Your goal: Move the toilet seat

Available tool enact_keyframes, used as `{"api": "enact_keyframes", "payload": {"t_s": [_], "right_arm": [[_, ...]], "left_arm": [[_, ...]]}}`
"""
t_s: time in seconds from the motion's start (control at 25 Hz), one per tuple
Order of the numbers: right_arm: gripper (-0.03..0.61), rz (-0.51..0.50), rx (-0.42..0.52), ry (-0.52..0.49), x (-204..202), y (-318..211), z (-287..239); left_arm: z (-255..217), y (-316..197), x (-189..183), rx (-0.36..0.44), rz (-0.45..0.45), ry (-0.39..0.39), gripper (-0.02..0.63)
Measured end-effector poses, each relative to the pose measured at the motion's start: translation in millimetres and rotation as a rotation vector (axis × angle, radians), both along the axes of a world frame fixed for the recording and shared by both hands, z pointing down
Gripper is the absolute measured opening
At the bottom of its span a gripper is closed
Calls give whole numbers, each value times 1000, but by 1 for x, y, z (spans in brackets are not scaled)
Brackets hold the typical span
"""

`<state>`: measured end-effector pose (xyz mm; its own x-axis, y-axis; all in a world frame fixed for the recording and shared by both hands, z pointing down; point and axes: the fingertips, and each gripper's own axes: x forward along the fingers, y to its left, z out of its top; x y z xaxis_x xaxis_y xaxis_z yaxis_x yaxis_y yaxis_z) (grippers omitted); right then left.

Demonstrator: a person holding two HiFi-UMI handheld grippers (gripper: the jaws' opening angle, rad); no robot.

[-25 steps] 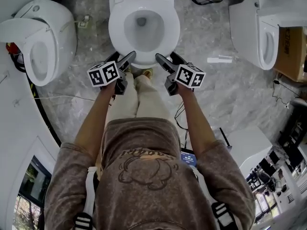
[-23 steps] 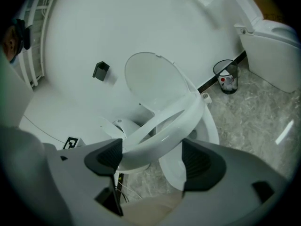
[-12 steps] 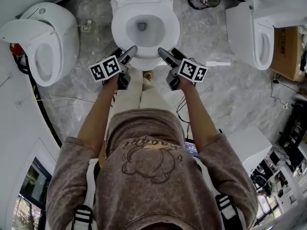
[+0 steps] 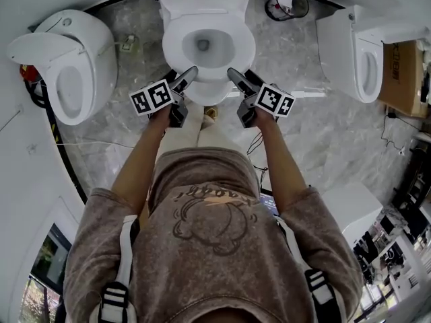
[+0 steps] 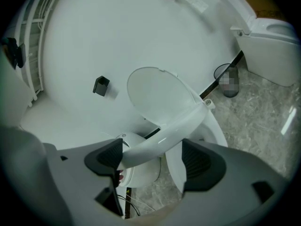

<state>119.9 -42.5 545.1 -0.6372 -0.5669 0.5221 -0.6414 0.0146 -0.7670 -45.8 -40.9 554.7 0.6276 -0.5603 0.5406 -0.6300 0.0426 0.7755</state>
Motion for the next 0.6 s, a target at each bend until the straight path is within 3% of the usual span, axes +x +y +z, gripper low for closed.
{"api": "enact_keyframes", "payload": {"t_s": [0.6], "right_arm": [[388,63,60,-64,-4,-48,-38]], "left_arm": [[-37,-45,-8,65,-61,76,420]]}}
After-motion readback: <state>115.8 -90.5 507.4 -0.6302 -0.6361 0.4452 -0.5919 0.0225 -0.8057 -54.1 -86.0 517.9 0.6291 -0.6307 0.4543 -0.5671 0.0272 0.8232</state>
